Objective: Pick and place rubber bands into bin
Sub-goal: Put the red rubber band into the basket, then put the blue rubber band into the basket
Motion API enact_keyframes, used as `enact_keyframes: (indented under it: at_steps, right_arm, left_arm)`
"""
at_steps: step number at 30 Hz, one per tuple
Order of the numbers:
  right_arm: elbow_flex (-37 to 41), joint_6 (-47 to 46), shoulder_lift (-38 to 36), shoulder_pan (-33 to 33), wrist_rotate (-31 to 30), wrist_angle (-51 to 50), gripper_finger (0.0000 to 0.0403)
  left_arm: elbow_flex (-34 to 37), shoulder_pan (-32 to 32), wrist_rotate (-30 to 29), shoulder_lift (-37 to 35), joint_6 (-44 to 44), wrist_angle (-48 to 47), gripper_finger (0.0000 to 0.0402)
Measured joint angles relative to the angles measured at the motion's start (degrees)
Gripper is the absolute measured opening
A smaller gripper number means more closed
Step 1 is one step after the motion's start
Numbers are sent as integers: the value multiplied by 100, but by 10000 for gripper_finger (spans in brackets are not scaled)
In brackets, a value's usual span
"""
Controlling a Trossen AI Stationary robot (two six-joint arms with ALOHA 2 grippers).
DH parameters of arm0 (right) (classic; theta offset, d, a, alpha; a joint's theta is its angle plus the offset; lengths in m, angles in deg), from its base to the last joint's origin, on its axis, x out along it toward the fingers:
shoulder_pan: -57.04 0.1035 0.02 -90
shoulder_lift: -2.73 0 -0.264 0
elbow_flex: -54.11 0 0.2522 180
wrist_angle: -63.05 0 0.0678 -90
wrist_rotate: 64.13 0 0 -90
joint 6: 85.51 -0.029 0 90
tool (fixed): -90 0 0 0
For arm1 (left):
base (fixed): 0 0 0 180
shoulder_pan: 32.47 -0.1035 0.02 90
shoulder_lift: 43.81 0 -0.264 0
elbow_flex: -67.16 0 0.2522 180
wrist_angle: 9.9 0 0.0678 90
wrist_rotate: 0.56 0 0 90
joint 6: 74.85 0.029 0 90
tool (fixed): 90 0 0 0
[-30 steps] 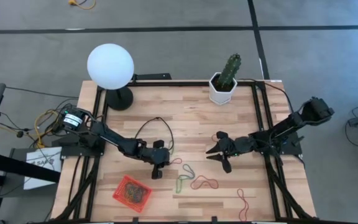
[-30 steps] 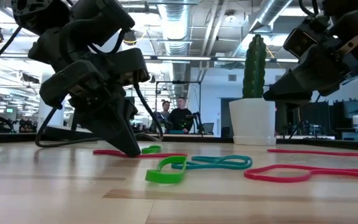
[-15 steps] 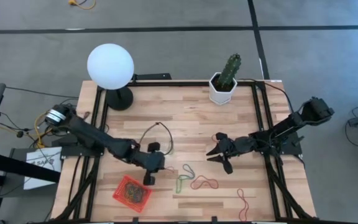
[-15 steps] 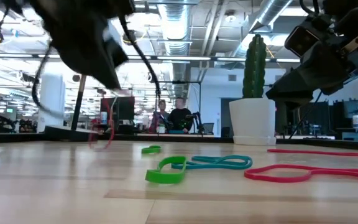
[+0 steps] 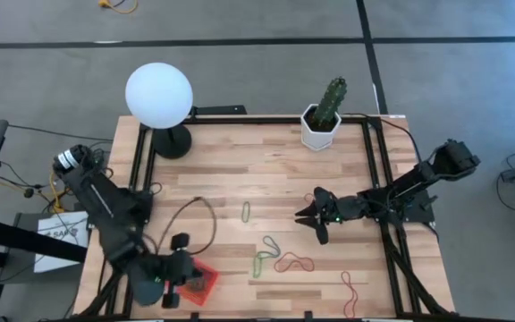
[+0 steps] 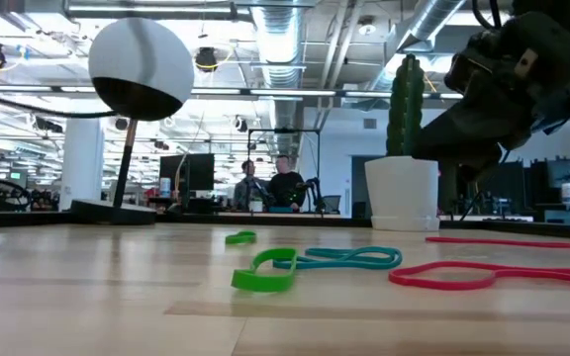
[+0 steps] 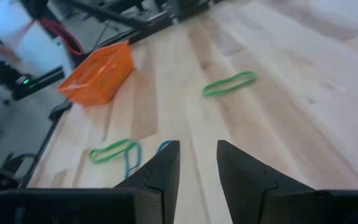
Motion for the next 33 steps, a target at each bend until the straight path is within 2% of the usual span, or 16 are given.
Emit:
enact_keyframes:
  at_steps: [2, 5, 8, 11, 14, 23, 27, 33]
  right_arm:
    - [0, -6, 0, 0, -87, 0, 102]
    - [0, -8, 0, 20, -61, 69, 102]
    - [0, -8, 0, 1, -80, 58, 102]
    - [0, -9, 0, -78, -81, 47, 102]
    - [0, -10, 0, -177, -96, 47, 102]
    - [0, -127, 0, -317, -94, 43, 102]
    - [0, 26, 0, -309, -77, 44, 102]
    - [-205, 723, 2, -138, 57, 38, 102]
  left_arm:
    - [-2, 268, -244, 149, -589, -209, 0]
    - [0, 507, -259, 392, -1201, -481, 0]
    - [0, 554, -128, 640, -1564, -639, 0]
    - [-2, 556, 354, 894, -1741, -634, 0]
    - [-2, 554, 693, 1188, -1769, -682, 0]
    - [0, 211, 825, 1542, -1781, -774, 3]
    - [0, 27, 840, 1542, -1665, -840, 23]
    - [0, -107, 753, 1542, -1499, -889, 66]
